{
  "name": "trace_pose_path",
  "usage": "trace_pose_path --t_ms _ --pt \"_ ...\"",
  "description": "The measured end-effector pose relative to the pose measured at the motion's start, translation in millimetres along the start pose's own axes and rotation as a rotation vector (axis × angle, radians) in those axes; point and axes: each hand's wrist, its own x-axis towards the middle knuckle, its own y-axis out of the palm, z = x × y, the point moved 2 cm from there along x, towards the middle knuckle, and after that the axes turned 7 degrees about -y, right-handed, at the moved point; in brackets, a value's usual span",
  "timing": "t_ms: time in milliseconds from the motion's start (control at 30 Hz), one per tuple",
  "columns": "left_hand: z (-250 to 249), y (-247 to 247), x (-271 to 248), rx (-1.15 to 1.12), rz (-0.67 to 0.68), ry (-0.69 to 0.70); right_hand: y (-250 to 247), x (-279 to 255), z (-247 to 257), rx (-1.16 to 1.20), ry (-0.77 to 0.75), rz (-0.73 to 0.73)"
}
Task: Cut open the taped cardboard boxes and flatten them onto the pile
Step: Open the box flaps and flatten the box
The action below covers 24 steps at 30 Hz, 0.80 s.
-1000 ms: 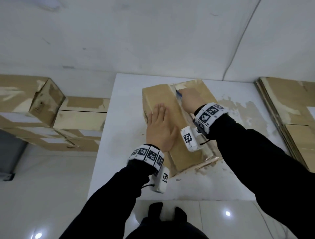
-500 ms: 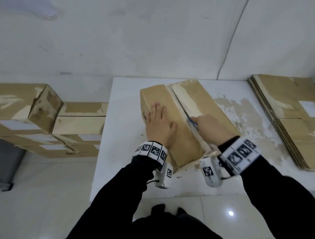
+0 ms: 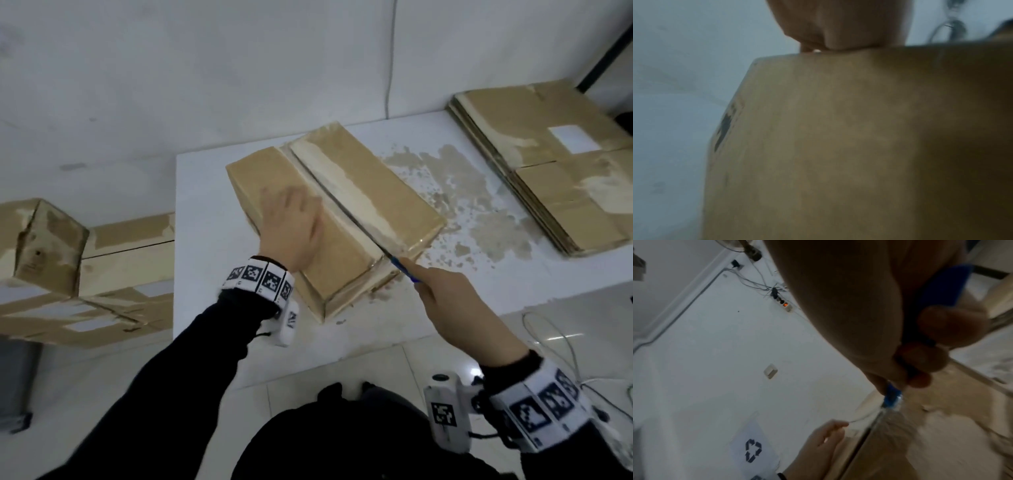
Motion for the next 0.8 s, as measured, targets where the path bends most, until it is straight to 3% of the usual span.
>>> trace_pose_path --t_ms 67,133,300,400,533,733,800 --pt "-14.9 1.1 0.2 -0.033 -0.012 0.414 5.7 -4.4 -5.3 0.154 -0.011 -0.059" --pt "-20.9 0.9 4.2 -0.038 0.073 0.521 7.0 -7.4 -9.0 0.264 -0.010 -0.069" --pt "-20.7 5.6 15.2 -0.025 0.169 0.554 10.9 -11.3 -11.7 0.312 0.016 -0.071" --pt "-30.8 5.2 18.0 -0.173 0.086 0.512 13.0 -12.9 -11.8 0.297 0.045 -0.078" --pt "-29.3 6.5 18.5 -0.282 -0.018 0.474 12.9 -5.2 -12.2 0.613 0.149 -0.053" --pt "-30.1 -1.1 13.4 -0.293 -0.062 0.438 -6.0 -11.5 -9.6 0.932 0.089 0.269" --pt "-32.2 -3.5 16.0 -0.281 -0.095 0.414 -10.2 -13.7 -11.8 0.966 0.110 0.246"
